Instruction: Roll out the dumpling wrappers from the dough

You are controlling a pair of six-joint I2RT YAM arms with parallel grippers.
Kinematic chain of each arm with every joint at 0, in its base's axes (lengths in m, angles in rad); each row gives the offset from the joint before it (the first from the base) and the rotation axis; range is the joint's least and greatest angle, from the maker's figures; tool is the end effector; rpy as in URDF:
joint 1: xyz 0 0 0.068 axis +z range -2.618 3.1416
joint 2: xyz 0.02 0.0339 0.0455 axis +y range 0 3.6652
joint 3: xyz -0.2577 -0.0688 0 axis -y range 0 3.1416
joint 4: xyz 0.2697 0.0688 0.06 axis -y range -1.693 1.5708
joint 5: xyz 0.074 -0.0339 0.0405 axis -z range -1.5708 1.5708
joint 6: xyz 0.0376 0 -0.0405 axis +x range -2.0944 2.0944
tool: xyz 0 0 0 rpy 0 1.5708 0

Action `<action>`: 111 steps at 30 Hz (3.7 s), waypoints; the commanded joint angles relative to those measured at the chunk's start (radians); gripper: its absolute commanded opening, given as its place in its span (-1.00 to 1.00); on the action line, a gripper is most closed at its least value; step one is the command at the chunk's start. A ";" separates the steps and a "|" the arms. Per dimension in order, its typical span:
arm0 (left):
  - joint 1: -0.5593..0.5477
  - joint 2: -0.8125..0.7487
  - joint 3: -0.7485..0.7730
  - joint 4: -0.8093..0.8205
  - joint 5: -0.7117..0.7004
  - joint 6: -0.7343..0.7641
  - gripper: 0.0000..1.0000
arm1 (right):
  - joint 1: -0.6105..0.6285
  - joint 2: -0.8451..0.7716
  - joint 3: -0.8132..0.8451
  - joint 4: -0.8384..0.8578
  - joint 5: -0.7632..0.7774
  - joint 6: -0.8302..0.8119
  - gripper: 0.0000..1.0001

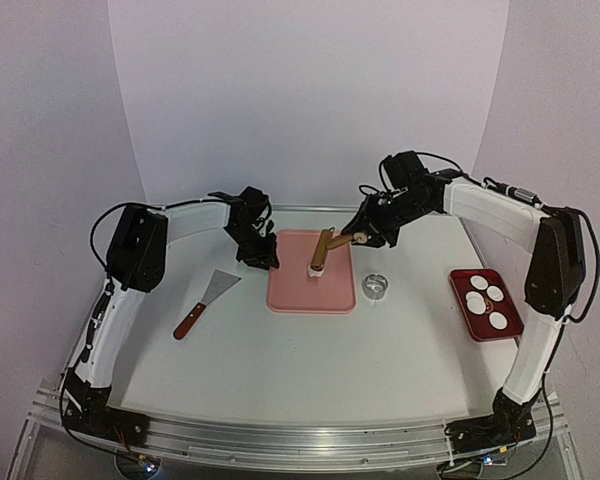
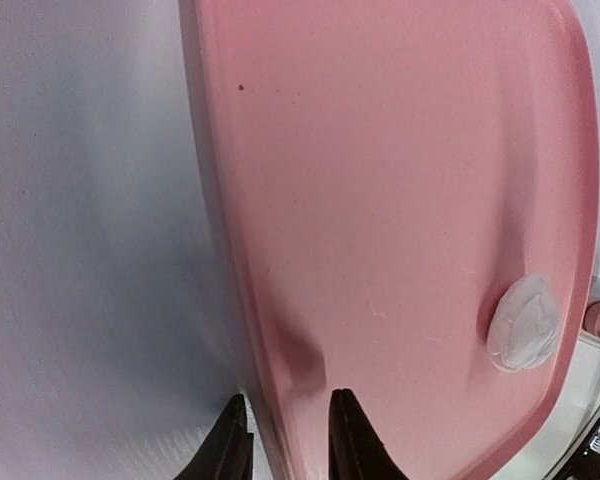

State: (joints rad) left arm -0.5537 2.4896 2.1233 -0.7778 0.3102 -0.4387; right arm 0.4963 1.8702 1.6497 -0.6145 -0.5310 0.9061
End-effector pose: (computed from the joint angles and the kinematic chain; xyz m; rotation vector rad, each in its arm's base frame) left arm 0.4563 -0.2956 0.1293 0.2587 2.8243 -0.6821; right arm 0.3811 0.2280 0.2804 0.2673 2.6516 1.2098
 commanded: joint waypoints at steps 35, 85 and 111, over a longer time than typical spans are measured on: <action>-0.204 -0.445 -0.721 0.070 -0.220 -0.081 -1.00 | -0.056 -0.195 -0.302 0.013 -0.456 -0.134 -1.00; -0.204 -0.475 -0.763 0.100 -0.258 -0.037 -1.00 | 0.081 -0.022 -0.231 0.137 -0.283 -0.070 -1.00; -0.204 -0.474 -0.775 0.085 -0.301 -0.027 -1.00 | 0.081 0.009 -0.287 0.027 -0.157 0.004 -1.00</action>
State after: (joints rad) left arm -0.7547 2.0106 1.3537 -0.6277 0.0635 -0.4763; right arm 0.5785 1.9053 1.3788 -0.5182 -0.7899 0.8764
